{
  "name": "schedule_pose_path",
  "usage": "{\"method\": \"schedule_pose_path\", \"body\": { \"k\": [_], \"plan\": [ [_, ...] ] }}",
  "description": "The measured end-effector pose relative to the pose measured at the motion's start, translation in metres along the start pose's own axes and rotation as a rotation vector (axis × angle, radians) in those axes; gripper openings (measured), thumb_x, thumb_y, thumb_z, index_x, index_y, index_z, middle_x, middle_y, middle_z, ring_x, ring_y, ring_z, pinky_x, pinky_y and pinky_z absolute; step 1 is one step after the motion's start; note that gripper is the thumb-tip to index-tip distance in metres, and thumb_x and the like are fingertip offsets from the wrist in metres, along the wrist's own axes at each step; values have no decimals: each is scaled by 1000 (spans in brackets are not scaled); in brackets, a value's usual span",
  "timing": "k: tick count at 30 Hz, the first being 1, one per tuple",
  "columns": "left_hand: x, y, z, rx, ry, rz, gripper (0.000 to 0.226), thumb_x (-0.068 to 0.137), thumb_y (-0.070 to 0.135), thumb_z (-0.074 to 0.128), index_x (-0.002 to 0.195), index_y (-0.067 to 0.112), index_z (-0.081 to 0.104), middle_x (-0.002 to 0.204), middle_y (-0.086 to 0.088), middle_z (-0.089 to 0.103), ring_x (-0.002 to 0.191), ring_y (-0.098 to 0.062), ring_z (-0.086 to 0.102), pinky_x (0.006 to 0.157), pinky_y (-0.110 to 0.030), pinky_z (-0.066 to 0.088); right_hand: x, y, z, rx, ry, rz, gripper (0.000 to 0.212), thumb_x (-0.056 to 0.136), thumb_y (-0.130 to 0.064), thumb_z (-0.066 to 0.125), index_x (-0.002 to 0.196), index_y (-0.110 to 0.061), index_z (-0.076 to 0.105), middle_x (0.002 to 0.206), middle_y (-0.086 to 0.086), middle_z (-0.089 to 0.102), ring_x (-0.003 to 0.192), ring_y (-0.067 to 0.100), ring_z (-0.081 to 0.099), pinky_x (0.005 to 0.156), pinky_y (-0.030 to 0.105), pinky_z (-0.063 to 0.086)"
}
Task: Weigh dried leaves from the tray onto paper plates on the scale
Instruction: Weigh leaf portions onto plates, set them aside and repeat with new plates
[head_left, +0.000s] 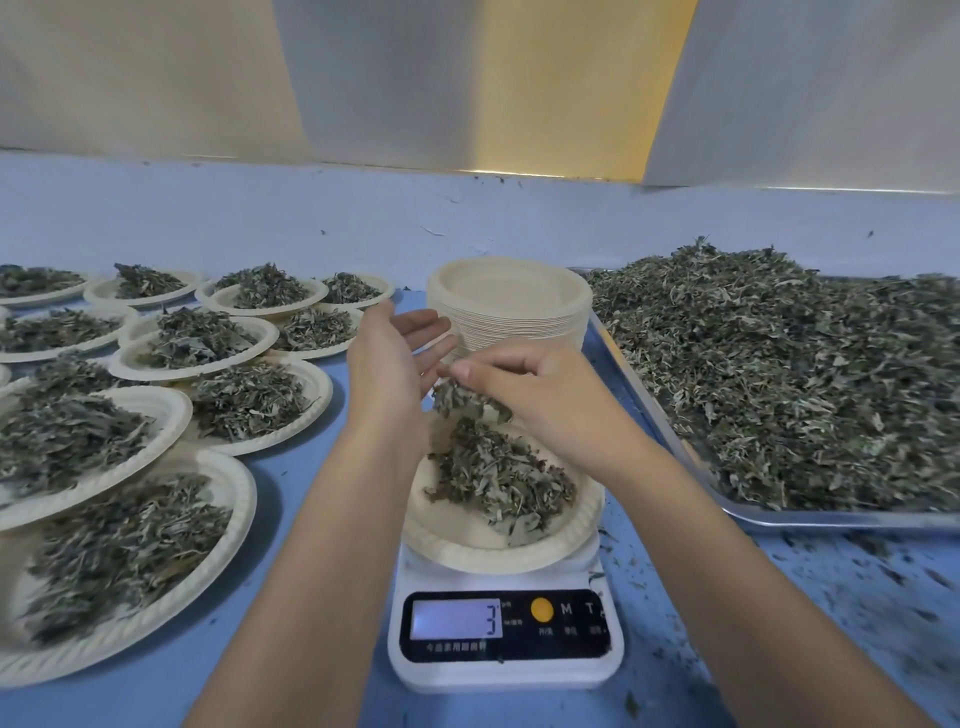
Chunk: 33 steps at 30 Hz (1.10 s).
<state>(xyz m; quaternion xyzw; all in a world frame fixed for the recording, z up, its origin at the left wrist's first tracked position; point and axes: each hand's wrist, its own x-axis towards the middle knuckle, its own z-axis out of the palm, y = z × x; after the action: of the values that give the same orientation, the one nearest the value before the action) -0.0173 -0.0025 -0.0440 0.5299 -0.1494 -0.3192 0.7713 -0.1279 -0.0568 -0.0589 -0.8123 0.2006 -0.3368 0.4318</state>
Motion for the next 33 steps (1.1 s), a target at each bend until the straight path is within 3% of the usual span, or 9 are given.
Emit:
{"method": "schedule_pose_path", "body": {
  "k": [2, 5, 8, 13, 17, 21, 25, 29, 33],
  "plan": [
    [-1, -1, -1, 14, -4, 1, 40, 101, 32, 29, 87, 13, 62, 95, -2, 72, 72, -11, 67, 60, -20, 46, 1, -1, -1, 82, 57, -25, 11, 88, -24, 66, 86, -29, 75, 90, 2, 74, 90, 20, 67, 83, 34, 53],
    [-2, -1, -1, 30, -16, -3, 39, 100, 31, 31, 86, 15, 63, 93, 1, 72, 68, -6, 60, 71, -22, 48, 2, -1, -3, 198, 144, -36, 16, 88, -22, 65, 79, -32, 74, 82, -7, 74, 68, -2, 62, 67, 13, 48],
    [-3, 0, 1, -18, -59, -28, 35, 99, 27, 33, 89, 13, 63, 94, -1, 72, 65, -8, 55, 70, -22, 48, 2, 1, -3, 217, 192, -22, 21, 89, -24, 65, 73, -35, 73, 86, 10, 72, 65, 6, 53, 65, 22, 46],
    [-6, 0, 7, -101, -153, -101, 34, 97, 23, 33, 93, 7, 63, 91, -8, 69, 75, -17, 49, 71, -27, 45, 2, -1, -1, 207, 204, -34, 18, 89, -21, 64, 79, -32, 73, 76, -16, 72, 67, -4, 58, 69, 17, 48],
    [-7, -2, 11, -159, -211, -161, 34, 98, 22, 34, 89, 4, 62, 95, -12, 56, 82, -23, 52, 76, -32, 51, 2, -2, -1, 202, 222, -63, 17, 91, -19, 62, 82, -28, 74, 76, -13, 72, 70, -1, 60, 70, 17, 49],
    [-10, -2, 13, -175, -312, -218, 28, 98, 22, 35, 95, 6, 58, 95, -13, 60, 86, -27, 58, 79, -37, 52, 2, -2, -1, 154, 278, -81, 14, 90, -22, 63, 83, -29, 72, 85, -7, 73, 82, 3, 65, 80, 24, 51],
    [-11, -4, 14, -117, -397, -249, 31, 98, 25, 34, 88, 8, 58, 67, -8, 68, 62, -22, 66, 63, -31, 57, 3, 4, 0, -42, 315, -93, 10, 89, -26, 64, 89, -28, 75, 93, -8, 70, 99, 15, 60, 89, 34, 47],
    [-11, -5, 16, -129, -381, -265, 24, 99, 22, 36, 94, 7, 54, 56, -8, 65, 45, -18, 63, 43, -26, 53, 3, 9, 1, -310, 365, -143, 13, 89, -30, 64, 94, -26, 75, 97, -9, 62, 106, 11, 41, 88, 9, 30],
    [-8, -7, 16, -189, -353, -265, 22, 100, 15, 36, 92, 2, 52, 56, -11, 63, 44, -18, 62, 44, -26, 54, 3, 12, 2, -407, 333, -157, 17, 90, -31, 62, 102, -27, 74, 114, -9, 58, 110, 7, 28, 89, 2, 20]
  ]
}}
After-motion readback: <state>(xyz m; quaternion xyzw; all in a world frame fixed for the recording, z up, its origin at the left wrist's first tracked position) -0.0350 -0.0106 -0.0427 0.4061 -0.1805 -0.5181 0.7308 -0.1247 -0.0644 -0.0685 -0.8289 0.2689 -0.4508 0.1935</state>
